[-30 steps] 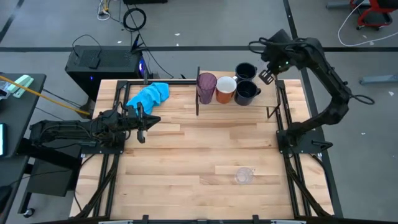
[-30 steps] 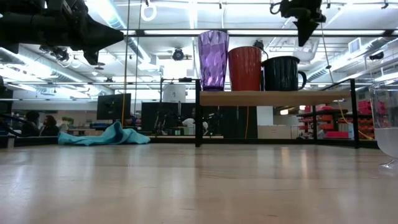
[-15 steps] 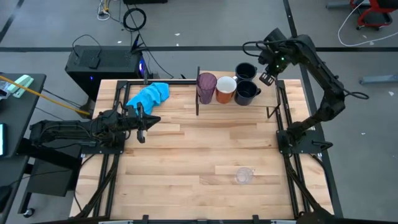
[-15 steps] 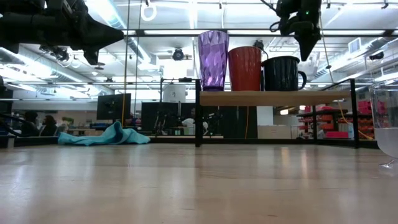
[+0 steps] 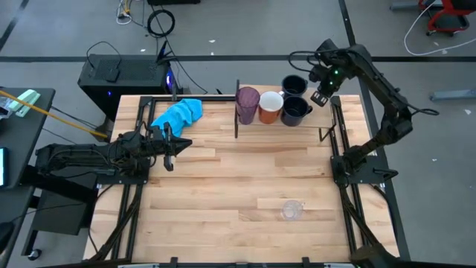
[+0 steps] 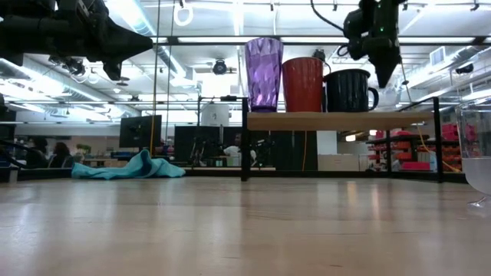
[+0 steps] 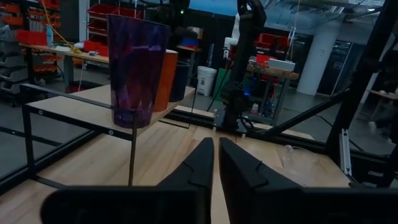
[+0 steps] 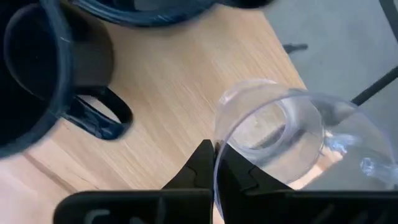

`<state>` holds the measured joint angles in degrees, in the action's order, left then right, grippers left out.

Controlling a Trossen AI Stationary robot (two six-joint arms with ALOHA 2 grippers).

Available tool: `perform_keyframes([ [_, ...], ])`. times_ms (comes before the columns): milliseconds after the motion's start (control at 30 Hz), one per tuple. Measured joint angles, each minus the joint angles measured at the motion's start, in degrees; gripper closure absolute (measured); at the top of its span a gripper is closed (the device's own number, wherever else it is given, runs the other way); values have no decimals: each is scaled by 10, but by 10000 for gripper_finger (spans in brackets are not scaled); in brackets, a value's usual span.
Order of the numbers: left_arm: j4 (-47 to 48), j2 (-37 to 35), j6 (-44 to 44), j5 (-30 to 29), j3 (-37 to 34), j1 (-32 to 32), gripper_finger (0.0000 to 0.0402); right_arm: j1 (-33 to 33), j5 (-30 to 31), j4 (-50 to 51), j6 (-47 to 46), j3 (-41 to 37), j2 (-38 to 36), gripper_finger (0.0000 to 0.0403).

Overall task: Stack small to large cups/mugs on shelf
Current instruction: Put the left transparent mug on the shelf

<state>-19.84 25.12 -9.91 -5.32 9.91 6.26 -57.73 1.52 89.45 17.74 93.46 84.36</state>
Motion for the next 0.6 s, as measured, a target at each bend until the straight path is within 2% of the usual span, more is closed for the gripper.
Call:
perform_keyframes([
  [267, 0, 0, 0, 0, 0, 0, 368, 1, -11, -31, 5, -18, 0, 379],
  [600, 0, 0, 0, 0, 0, 0, 364, 1, -32, -60, 9, -18, 0, 386],
])
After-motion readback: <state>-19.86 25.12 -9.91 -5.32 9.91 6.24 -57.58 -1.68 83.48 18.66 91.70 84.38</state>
